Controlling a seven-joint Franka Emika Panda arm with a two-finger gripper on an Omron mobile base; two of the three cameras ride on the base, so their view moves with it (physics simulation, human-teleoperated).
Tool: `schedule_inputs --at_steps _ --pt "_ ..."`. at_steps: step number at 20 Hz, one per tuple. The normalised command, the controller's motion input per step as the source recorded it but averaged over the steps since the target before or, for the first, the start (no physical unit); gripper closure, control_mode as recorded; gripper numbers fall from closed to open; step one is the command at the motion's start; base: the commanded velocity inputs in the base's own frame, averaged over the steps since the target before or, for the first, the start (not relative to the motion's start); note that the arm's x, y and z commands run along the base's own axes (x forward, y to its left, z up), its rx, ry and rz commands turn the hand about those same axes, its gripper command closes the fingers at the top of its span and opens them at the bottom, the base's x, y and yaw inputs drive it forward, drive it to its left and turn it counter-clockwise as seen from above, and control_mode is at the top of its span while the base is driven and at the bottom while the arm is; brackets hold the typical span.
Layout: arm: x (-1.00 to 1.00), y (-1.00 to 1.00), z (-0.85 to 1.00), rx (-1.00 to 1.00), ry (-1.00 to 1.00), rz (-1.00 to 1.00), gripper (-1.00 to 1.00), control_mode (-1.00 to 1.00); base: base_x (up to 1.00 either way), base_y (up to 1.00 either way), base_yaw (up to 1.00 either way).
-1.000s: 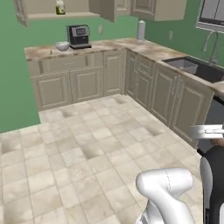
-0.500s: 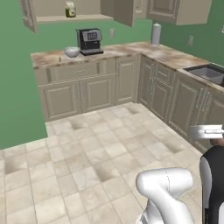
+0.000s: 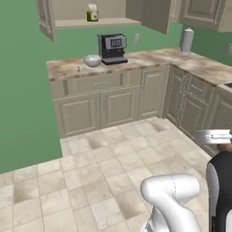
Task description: Pick the egg and butter from the fridge and place them by the bowl for mixing.
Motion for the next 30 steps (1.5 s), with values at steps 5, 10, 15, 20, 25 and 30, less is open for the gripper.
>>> schedule_inputs --at_steps 5,10,15,20,25,30 --pt "0.0 0.0 0.0 0.0 0.0 0.0 1.0 1.0 1.0 0.05 0.27" --pt "0.0 0.0 0.0 0.0 0.0 0.0 1.0 1.0 1.0 0.0 0.22" --pt "0.0 0.0 0.0 0.0 0.0 0.0 1.0 1.0 1.0 -0.07 0.03" --pt "0.0 0.0 0.0 0.0 0.0 0.0 1.0 1.0 1.0 -0.01 0.0" --pt "0.0 0.0 0.0 0.0 0.0 0.0 1.0 1.0 1.0 -0.05 0.0" --pt "0.0 0.0 0.0 0.0 0.0 0.0 1.0 1.0 1.0 -0.11 0.0"
